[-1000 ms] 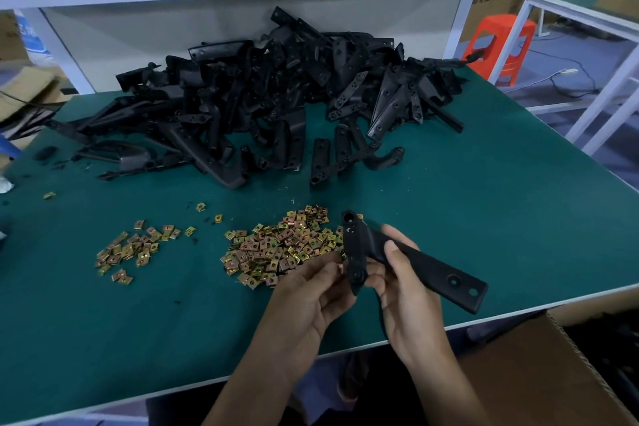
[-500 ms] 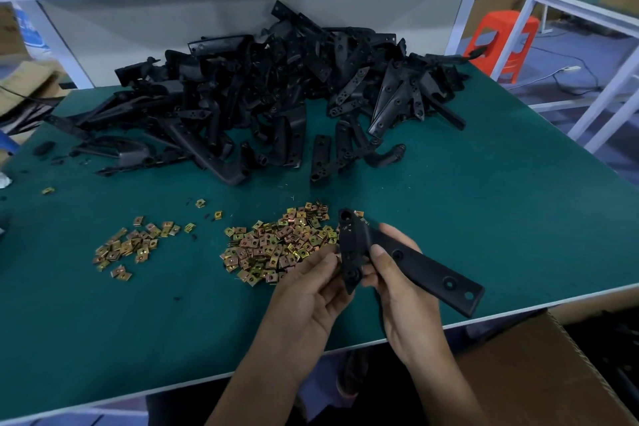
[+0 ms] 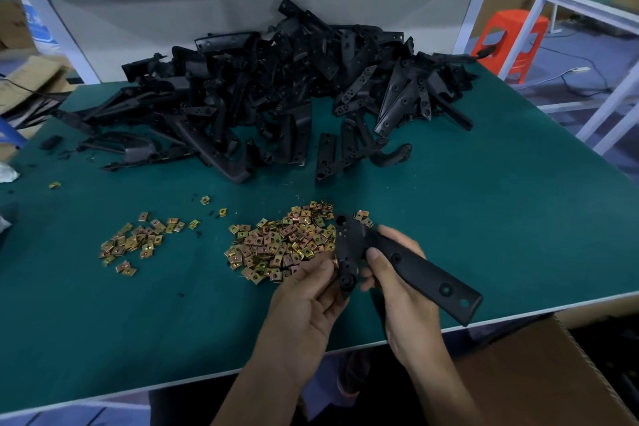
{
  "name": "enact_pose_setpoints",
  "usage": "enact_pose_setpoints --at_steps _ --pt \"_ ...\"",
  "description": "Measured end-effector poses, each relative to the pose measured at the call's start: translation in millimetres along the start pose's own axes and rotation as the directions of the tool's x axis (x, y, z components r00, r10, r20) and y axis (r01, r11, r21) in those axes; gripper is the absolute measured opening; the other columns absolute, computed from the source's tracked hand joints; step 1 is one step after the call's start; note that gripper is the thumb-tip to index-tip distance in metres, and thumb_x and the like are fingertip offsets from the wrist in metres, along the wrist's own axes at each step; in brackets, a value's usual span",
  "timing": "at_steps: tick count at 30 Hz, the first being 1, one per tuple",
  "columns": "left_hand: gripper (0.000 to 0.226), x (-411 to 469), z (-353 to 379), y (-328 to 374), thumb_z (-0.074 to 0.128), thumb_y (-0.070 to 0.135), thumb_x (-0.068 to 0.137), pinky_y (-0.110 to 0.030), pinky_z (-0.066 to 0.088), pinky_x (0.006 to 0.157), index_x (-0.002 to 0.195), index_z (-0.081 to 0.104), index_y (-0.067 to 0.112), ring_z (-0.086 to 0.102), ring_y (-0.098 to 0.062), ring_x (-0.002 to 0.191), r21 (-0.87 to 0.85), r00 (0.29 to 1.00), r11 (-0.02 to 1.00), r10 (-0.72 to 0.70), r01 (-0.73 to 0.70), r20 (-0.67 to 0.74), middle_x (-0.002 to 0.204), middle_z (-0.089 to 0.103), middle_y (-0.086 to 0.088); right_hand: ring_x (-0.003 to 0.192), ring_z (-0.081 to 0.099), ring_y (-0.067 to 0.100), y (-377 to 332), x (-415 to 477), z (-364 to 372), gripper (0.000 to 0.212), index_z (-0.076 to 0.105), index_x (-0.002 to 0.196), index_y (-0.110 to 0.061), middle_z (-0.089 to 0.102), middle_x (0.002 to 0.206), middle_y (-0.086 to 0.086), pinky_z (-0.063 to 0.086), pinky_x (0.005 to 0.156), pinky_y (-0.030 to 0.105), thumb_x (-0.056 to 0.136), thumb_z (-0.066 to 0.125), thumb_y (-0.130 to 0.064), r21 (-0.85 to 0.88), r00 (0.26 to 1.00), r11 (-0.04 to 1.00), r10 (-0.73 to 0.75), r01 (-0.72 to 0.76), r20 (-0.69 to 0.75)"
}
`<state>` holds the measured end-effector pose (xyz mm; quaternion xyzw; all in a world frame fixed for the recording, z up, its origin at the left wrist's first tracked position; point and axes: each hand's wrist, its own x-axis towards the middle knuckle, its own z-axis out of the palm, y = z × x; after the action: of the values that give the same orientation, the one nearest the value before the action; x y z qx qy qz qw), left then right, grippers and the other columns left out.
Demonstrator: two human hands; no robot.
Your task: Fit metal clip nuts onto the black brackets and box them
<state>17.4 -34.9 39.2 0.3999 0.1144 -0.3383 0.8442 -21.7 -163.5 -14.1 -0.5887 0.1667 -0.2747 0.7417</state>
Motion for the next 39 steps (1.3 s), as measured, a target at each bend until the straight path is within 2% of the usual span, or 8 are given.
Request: enact_pose_setpoints --at_steps 6,11,14,17,22,27,32,39 --pt "0.037 0.0 -0.9 -4.2 0.068 0.016 0.077 -0.023 0.057 0.059 0.113 0.069 0.007 0.075 -0.016 0.08 0.052 0.999 0.999 0.007 -0.005 -0.04 0.101 0.076 -0.014 0.079 0.067 0.021 0.7 -1.7 -0.4 0.037 0.063 0.129 -0.033 0.071 0.105 0.008 0.055 0.068 0.032 0.093 0.071 -0.039 -0.023 1.0 1.0 -0.011 0.011 0.02" --pt "0.034 1.0 -3.8 1.2 0.066 0.014 0.078 -0.024 0.058 0.059 0.11 0.07 0.005 0.075 -0.016 0.079 0.08 1.0 0.997 0.016 -0.015 -0.012 0.096 0.077 -0.014 0.074 0.065 0.018 0.6 -2.4 0.2 0.034 0.064 0.128 -0.032 0.073 0.101 0.005 0.055 0.067 0.028 0.095 0.069 -0.038 -0.002 0.999 0.999 -0.037 0.037 0.01" --pt "0.018 1.2 -5.3 0.2 0.068 0.012 0.077 -0.026 0.059 0.058 0.09 0.079 0.008 0.074 -0.017 0.073 0.041 1.0 0.999 -0.005 0.006 -0.023 0.092 0.076 -0.014 0.076 0.066 0.017 0.3 -1.5 0.1 0.035 0.065 0.127 -0.032 0.073 0.1 0.007 0.055 0.065 0.027 0.094 0.07 -0.04 0.021 0.999 0.999 -0.026 0.026 -0.022" --pt "0.016 0.6 -5.0 -0.2 0.066 0.012 0.078 -0.026 0.06 0.056 0.079 0.082 0.011 0.074 -0.016 0.069 -0.005 1.0 1.0 -0.026 0.026 -0.008 0.088 0.077 -0.013 0.076 0.065 0.018 1.5 -1.1 -1.0 0.038 0.066 0.128 -0.029 0.072 0.097 0.009 0.054 0.064 0.026 0.093 0.071 -0.04 0.038 0.999 0.999 -0.019 0.021 -0.039" --pt "0.017 -0.5 -0.3 -1.2 0.065 0.012 0.08 -0.025 0.06 0.056 0.077 0.081 0.01 0.074 -0.015 0.067 -0.029 1.0 0.999 -0.018 0.017 -0.016 0.083 0.076 -0.012 0.077 0.065 0.02 3.7 -0.9 -1.8 0.04 0.064 0.13 -0.028 0.072 0.098 0.01 0.054 0.065 0.028 0.093 0.072 -0.042 0.025 0.999 0.999 -0.02 0.021 -0.032" --pt "0.019 -0.6 1.3 -0.6 0.068 0.014 0.078 -0.025 0.059 0.056 0.094 0.075 0.006 0.074 -0.015 0.069 -0.047 0.998 0.999 -0.021 0.018 -0.054 0.089 0.076 -0.011 0.078 0.066 0.019 1.5 -3.0 -0.8 0.036 0.063 0.13 -0.031 0.072 0.101 0.006 0.055 0.066 0.027 0.096 0.069 -0.039 -0.007 0.999 0.999 -0.054 0.054 -0.001" --pt "0.02 -0.9 1.7 -2.0 0.069 0.016 0.078 -0.025 0.059 0.055 0.094 0.075 0.007 0.073 -0.015 0.07 -0.063 0.997 0.998 -0.036 0.031 -0.067 0.086 0.076 -0.01 0.078 0.066 0.019 0.2 -3.7 -1.6 0.035 0.063 0.13 -0.031 0.072 0.1 0.007 0.055 0.067 0.028 0.097 0.069 -0.037 -0.013 0.999 0.999 -0.042 0.042 0.002" --pt "0.018 -2.4 -9.2 6.9 0.069 0.016 0.075 -0.025 0.058 0.057 0.091 0.074 0.01 0.071 -0.014 0.067 0.174 1.0 0.985 -0.003 0.005 -0.009 0.084 0.075 -0.01 0.075 0.065 0.019 2.0 -3.1 -1.8 0.036 0.063 0.13 -0.029 0.072 0.097 0.006 0.055 0.065 0.031 0.096 0.07 -0.038 -0.037 0.999 0.999 -0.032 0.032 0.007"
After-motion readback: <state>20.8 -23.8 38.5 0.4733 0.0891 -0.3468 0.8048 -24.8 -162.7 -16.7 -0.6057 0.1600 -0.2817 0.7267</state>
